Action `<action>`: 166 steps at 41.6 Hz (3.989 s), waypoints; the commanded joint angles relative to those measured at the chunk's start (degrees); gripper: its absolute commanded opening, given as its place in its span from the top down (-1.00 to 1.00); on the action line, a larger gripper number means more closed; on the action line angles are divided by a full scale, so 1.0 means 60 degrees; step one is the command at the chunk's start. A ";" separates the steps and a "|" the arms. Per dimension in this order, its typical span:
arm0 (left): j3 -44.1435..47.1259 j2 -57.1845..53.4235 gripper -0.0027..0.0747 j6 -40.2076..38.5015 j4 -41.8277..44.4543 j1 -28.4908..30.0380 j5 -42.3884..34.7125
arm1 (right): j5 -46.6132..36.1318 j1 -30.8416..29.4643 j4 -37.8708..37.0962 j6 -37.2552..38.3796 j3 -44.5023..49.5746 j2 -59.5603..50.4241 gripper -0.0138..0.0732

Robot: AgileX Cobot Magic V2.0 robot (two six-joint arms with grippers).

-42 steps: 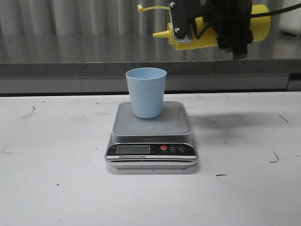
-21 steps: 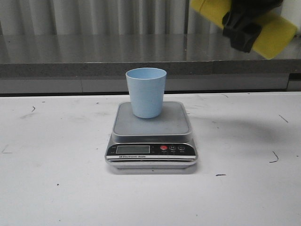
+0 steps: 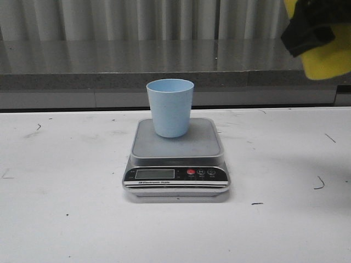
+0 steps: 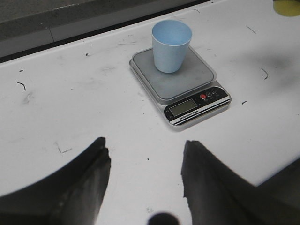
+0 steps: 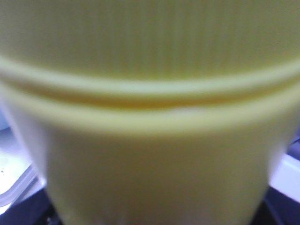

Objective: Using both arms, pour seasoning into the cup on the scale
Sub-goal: 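Turn the bottle upright and lower it back onto the table, then open the right gripper and withdraw it from the bottle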

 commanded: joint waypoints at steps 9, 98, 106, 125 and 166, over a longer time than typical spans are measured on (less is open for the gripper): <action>-0.0241 0.0019 0.04 -0.0035 -0.0051 -0.0035 -0.0662 | -0.5855 -0.1042 0.1001 0.0072 0.2136 0.0544 -0.04; -0.0241 0.0019 0.12 -0.0035 -0.0051 -0.0035 -0.0662 | -0.7866 -0.1450 0.2058 0.0117 0.1149 0.4906 -0.73; -0.0241 0.0019 0.12 -0.0035 -0.0051 -0.0035 -0.0662 | -0.7625 -0.1450 0.2266 0.0117 0.1814 0.4213 -0.73; -0.0241 0.0019 0.12 -0.0035 -0.0051 -0.0035 -0.0662 | 0.1564 -0.1379 0.2200 0.0821 0.1561 -0.0225 -0.73; -0.0241 0.0019 0.12 -0.0035 -0.0051 -0.0035 -0.0662 | 0.9206 -0.0932 0.2989 -0.1015 -0.1229 -0.7821 -0.73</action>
